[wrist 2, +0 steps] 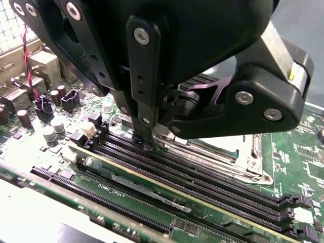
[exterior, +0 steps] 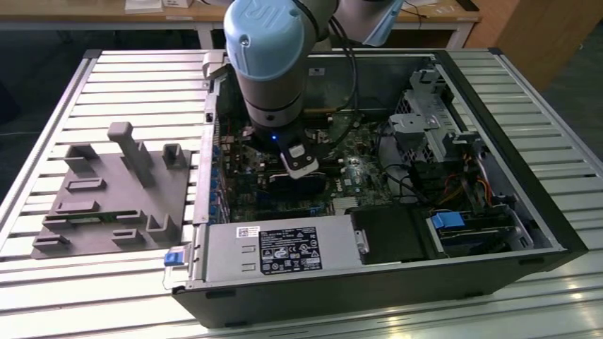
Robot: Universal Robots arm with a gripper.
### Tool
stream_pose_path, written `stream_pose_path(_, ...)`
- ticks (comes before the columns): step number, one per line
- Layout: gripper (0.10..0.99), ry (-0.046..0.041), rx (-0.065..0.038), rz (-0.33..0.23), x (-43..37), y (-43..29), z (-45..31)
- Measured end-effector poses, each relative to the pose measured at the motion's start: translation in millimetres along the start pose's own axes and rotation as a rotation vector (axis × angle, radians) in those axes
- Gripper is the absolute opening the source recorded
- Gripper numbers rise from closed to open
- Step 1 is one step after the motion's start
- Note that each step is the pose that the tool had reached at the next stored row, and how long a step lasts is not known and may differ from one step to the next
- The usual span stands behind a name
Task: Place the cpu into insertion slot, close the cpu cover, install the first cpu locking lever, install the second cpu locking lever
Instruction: 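Install the second cpu locking lever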
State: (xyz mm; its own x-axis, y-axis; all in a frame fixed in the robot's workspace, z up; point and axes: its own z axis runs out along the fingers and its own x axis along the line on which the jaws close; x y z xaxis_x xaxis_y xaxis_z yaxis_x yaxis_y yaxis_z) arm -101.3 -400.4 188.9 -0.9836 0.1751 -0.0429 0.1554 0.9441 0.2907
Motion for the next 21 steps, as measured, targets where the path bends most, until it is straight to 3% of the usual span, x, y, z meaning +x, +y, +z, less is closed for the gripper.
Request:
stream_pose_path(10, 0.102, -0.0003, 0.000, 0.000, 1.1, 0.3, -1.5)
stream_pose_path(21, 0.102, -0.0001, 0.000, 0.000, -0.1, 8.7, -29.1)
